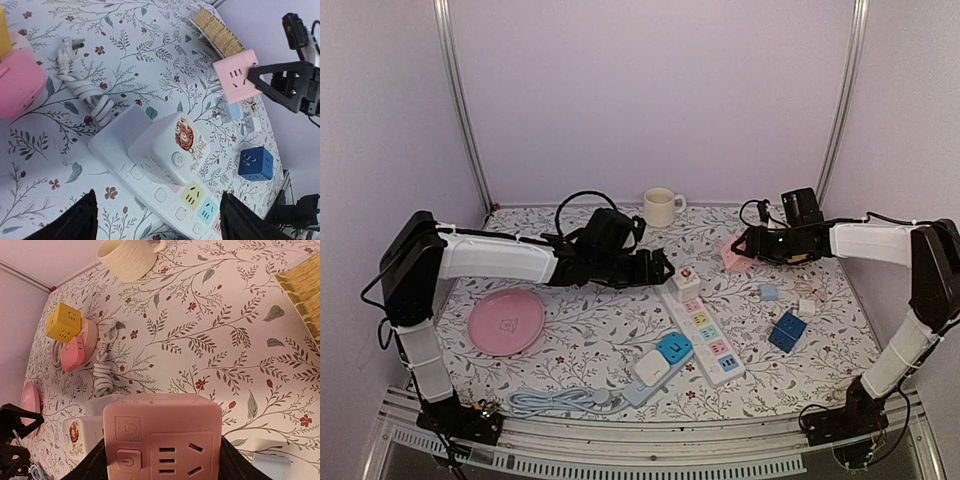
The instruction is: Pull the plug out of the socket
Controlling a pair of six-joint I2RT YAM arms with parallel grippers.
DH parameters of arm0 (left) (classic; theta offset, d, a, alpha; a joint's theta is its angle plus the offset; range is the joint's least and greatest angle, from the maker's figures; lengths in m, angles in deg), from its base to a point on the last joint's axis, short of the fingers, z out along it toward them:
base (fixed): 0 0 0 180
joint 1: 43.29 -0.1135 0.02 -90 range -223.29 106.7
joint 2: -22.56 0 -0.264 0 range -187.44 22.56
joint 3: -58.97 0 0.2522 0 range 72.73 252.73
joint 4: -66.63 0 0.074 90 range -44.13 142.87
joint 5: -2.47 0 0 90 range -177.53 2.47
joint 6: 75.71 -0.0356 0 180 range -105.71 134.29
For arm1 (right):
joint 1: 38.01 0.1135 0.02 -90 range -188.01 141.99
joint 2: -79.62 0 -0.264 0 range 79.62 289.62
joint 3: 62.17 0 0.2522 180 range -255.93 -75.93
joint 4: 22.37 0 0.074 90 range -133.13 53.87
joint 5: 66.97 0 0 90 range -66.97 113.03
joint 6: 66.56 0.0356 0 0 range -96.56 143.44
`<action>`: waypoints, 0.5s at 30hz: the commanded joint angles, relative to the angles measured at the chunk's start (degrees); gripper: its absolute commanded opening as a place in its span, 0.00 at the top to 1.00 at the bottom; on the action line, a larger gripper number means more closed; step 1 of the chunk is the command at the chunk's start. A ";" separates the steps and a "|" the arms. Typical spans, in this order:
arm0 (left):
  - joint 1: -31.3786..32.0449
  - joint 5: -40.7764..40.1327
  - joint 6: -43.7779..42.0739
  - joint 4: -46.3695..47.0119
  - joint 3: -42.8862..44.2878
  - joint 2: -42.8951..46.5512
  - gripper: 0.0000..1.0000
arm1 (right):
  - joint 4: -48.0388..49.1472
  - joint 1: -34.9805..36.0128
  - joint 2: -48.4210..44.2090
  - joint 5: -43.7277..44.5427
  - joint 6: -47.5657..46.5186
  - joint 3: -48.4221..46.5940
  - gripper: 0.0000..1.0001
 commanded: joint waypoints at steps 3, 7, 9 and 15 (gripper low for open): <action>0.95 -2.03 0.63 0.66 -6.40 6.54 0.16 | 6.47 -2.86 7.45 -6.93 1.94 -3.17 0.74; 1.44 -2.97 1.43 0.84 -9.09 8.40 0.16 | 7.13 -4.69 11.62 -9.41 2.61 -4.24 0.73; 1.76 -3.56 1.79 0.84 -10.07 9.28 0.16 | 7.49 -5.50 13.12 -10.51 2.90 -4.36 0.70; 2.26 -4.43 2.52 1.09 -12.00 10.85 0.16 | 7.45 -8.00 14.66 -11.10 3.38 -3.11 0.43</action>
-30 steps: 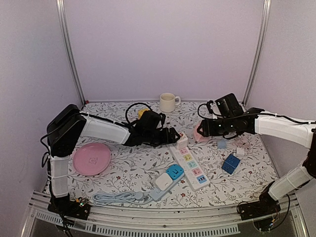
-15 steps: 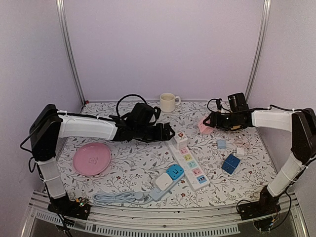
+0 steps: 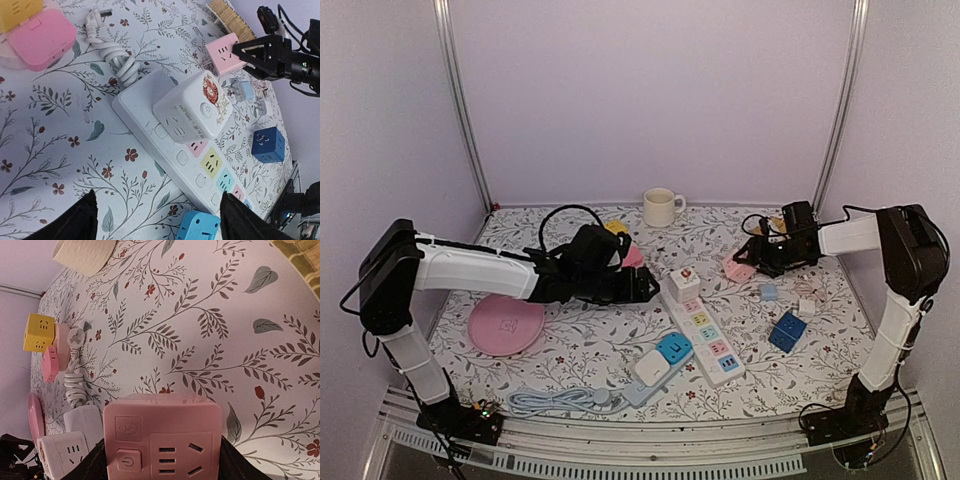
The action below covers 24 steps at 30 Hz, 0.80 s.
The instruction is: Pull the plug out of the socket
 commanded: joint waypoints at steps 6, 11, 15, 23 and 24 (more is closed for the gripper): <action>0.81 -1.69 0.99 0.99 -1.77 2.76 0.16 | -0.57 -1.60 -2.01 5.55 -1.62 1.10 0.17; 0.81 -1.86 0.91 1.08 -1.52 2.63 0.16 | -3.69 -1.64 -5.01 11.16 -3.53 2.06 0.08; 0.84 -1.97 0.84 1.08 -1.18 2.55 0.15 | -5.89 -1.62 -8.05 15.20 -4.91 2.62 0.08; 0.84 -1.92 0.82 1.17 -0.77 2.11 0.15 | -9.19 -1.60 -11.56 19.34 -6.77 2.81 0.08; 0.80 -1.97 0.81 1.25 -0.76 2.12 0.15 | -9.41 -1.53 -11.85 19.11 -7.00 2.81 0.09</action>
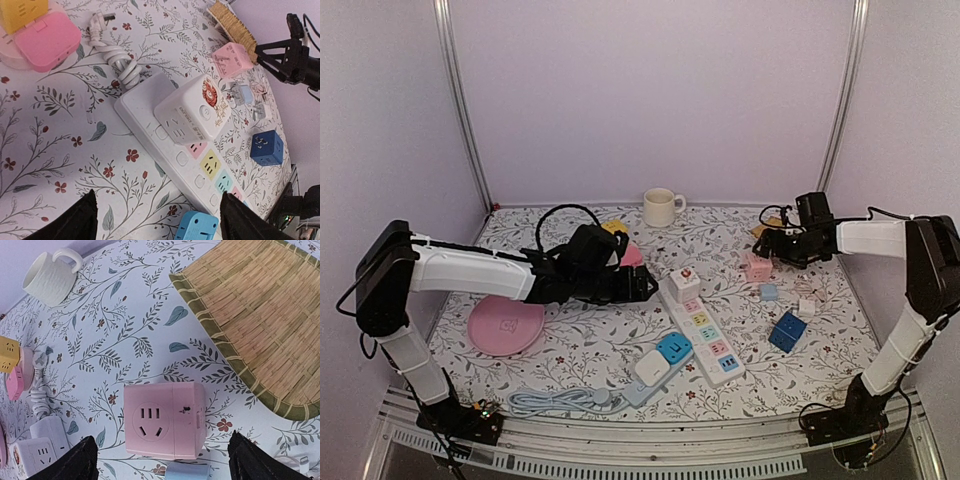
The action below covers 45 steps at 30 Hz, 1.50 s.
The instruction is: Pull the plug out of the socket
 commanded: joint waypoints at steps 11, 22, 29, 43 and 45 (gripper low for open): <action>0.47 -0.71 1.51 2.76 -1.51 1.15 0.15 | -4.70 10.56 -6.87 7.67 -2.08 1.51 0.09; -1.93 1.49 4.86 6.71 -5.58 1.30 0.16 | -7.69 27.77 -3.15 15.78 -0.02 -4.19 0.08; -3.97 4.41 5.28 9.07 -5.65 -0.28 0.16 | -10.94 34.36 4.37 20.74 -0.86 -11.65 0.09; -6.53 8.15 4.43 11.13 -0.85 -6.76 0.18 | -14.79 37.05 14.11 23.69 -2.55 -19.65 0.25; -6.69 8.16 4.07 10.90 0.58 -8.43 0.18 | -15.17 37.10 15.00 23.67 -2.65 -20.48 0.28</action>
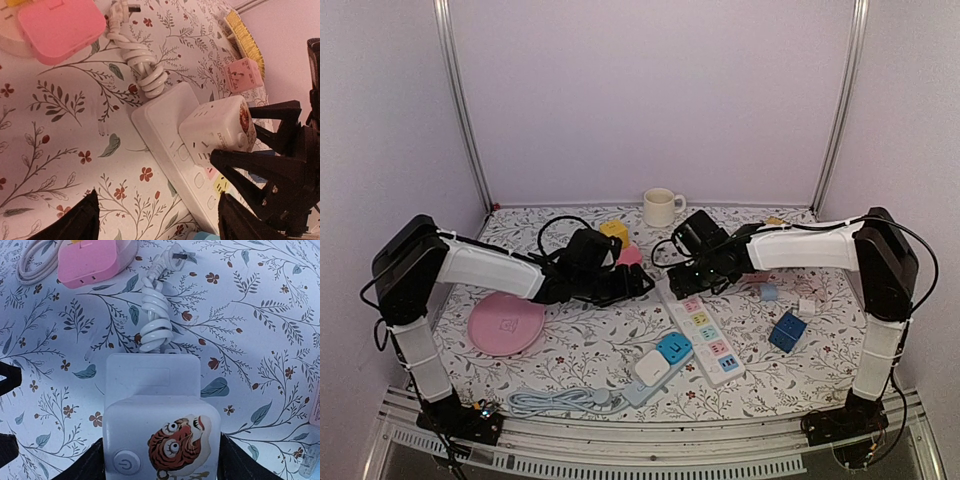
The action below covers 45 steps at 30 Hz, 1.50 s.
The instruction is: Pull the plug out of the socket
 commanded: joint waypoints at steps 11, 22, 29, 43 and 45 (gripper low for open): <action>-2.02 1.31 -1.63 1.48 9.77 -10.92 0.20 | -2.38 0.56 2.63 -1.48 0.14 -4.29 0.70; -3.17 5.26 1.28 5.98 8.77 -11.71 0.68 | -2.40 0.96 2.03 -2.19 1.27 -4.18 0.88; -3.42 7.78 2.54 7.32 11.77 -15.01 1.00 | -2.31 1.17 2.43 -2.50 1.70 -4.35 0.90; -3.16 8.80 3.39 6.01 14.62 -20.33 1.00 | -2.14 1.72 1.83 -1.84 2.12 -4.59 0.91; -3.17 8.26 3.56 4.67 14.43 -20.57 1.00 | -2.14 1.70 1.25 -1.36 1.98 -4.82 0.91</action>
